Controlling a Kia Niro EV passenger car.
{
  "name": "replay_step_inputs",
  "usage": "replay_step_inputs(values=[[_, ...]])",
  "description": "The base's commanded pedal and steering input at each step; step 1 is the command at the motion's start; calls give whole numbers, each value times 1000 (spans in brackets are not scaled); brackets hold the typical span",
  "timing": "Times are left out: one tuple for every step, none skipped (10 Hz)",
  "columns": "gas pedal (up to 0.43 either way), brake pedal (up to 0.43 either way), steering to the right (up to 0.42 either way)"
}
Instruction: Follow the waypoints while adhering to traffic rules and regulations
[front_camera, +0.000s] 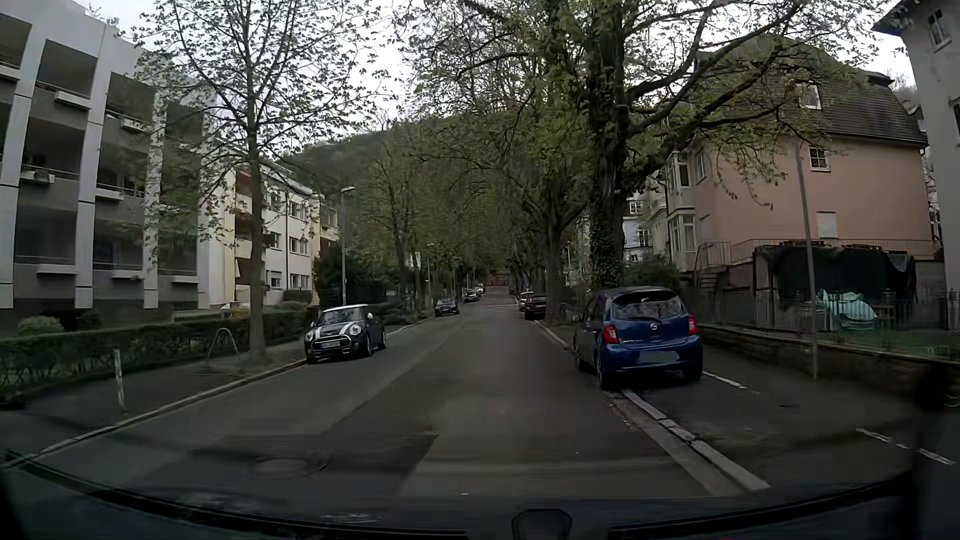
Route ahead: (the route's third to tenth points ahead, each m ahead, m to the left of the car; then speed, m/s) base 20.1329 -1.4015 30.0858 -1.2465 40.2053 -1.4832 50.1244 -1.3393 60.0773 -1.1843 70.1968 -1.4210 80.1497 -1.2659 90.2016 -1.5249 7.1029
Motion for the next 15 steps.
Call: replay_step_inputs(values=[[130,0,-10],[130,0,-10],[130,0,-10],[130,0,-10],[130,0,-10],[130,0,-9],[130,0,-8],[130,0,-6],[130,0,-4],[130,0,-3],[130,0,-1],[130,0,0],[130,0,2],[130,0,3],[130,0,4]])
